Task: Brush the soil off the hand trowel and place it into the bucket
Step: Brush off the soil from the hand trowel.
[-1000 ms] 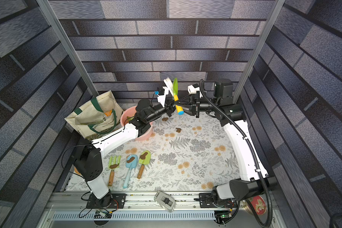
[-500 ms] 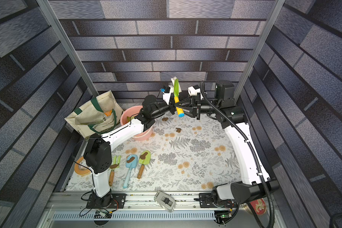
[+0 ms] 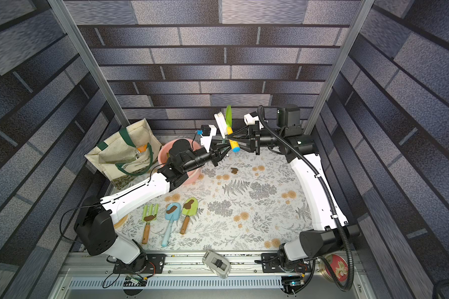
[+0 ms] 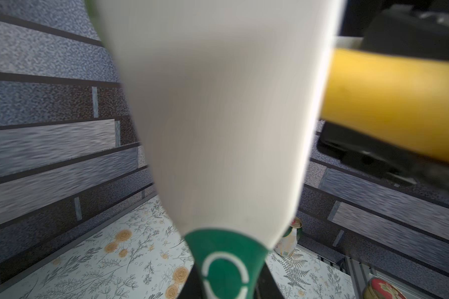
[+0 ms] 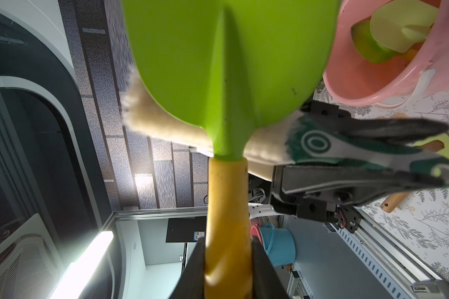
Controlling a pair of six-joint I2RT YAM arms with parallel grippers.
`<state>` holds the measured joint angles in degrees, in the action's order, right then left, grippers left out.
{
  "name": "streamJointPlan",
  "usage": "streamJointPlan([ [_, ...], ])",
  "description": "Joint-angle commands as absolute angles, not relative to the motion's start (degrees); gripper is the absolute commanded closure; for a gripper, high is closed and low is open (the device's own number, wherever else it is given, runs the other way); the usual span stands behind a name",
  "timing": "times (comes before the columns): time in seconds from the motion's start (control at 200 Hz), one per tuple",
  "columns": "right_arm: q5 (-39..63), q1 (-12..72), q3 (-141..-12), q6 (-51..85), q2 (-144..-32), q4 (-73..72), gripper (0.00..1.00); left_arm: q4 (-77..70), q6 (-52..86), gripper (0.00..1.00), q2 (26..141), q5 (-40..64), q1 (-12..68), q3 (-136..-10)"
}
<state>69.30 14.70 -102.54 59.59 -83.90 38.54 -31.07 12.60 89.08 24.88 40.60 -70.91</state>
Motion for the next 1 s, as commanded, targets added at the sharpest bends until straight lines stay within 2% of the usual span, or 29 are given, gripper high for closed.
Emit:
streamJointPlan([
  [0.0,70.9,14.7,-104.2,57.6,-82.7,39.5,0.96,-31.4,11.5,1.00,89.8,26.2,40.9,-73.1],
  [0.571,70.8,14.6,-99.0,57.6,-76.9,40.7,0.96,-24.6,7.7,1.00,100.8,34.8,37.5,-87.7],
  [0.992,70.2,14.7,-99.4,57.7,-77.2,40.2,0.95,-17.9,7.5,1.00,109.7,34.0,35.8,-99.3],
])
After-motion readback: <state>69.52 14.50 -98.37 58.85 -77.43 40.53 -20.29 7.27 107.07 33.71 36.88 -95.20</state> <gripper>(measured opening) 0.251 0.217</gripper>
